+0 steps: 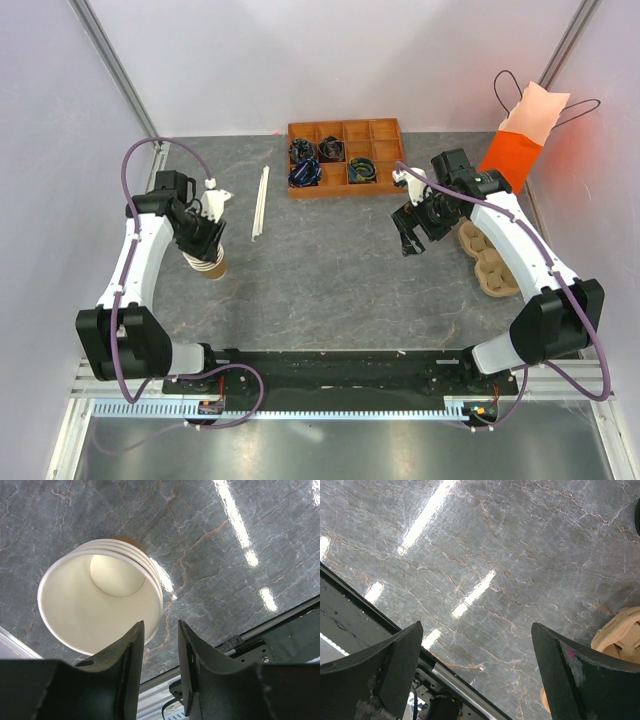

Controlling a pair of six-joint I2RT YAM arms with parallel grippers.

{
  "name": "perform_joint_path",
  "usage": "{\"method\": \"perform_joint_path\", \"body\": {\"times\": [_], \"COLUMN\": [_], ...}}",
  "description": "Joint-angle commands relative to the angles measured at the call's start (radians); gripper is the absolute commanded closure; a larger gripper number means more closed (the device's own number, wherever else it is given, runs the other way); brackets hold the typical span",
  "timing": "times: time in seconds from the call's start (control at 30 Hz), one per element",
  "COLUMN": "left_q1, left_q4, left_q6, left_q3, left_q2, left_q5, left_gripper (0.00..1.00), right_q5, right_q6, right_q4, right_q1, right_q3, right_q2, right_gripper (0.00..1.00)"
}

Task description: Pack the takeout coffee

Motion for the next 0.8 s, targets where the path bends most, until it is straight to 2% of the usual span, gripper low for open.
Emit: {"method": "perform_joint_path", "body": {"times": [0.0,0.13,0.27,0.4,0.53,0.77], "left_q1": [-0.008,-0.009,-0.008,-0.008,-0.009,-0.009], "left_q4": [0.058,0.063,0.072,0.072,0.072,0.107], "left_q6": [0.032,0.032,0.032,0.024,0.027,0.032], "left_q3": [-0.016,-0.018,-0.022,-0.018,-0.013,0.016], "left_q2": [0.004,0.006,0.003,0.004,-0.003,-0.006], "left_q5": [-0.018,-0.025,-0.041,-0.044,-0.058,-0.113], "left_gripper": [0.61,0.67,0.80,0.86,0.98,0.98], "right_q5": [0.002,-0.004,-0.005,-0.002,0.001,-0.013], "right_q6": [0.011,0.016,0.019,0.017,0.019,0.034], "right_q4": [0.017,0.027,0.031,0.033,0.034,0.050], "right_q1": [0.004,0.004,0.004,0.003,0.004,0.004], "right_q3": [0.034,0.029,0.029,0.029,0.031,0.042], "right_q2": [-0.008,-0.005,0.000,0.001,0.001,0.011], "right_gripper": [0.02,0.02,0.02,0.02,0.02,0.02]}}
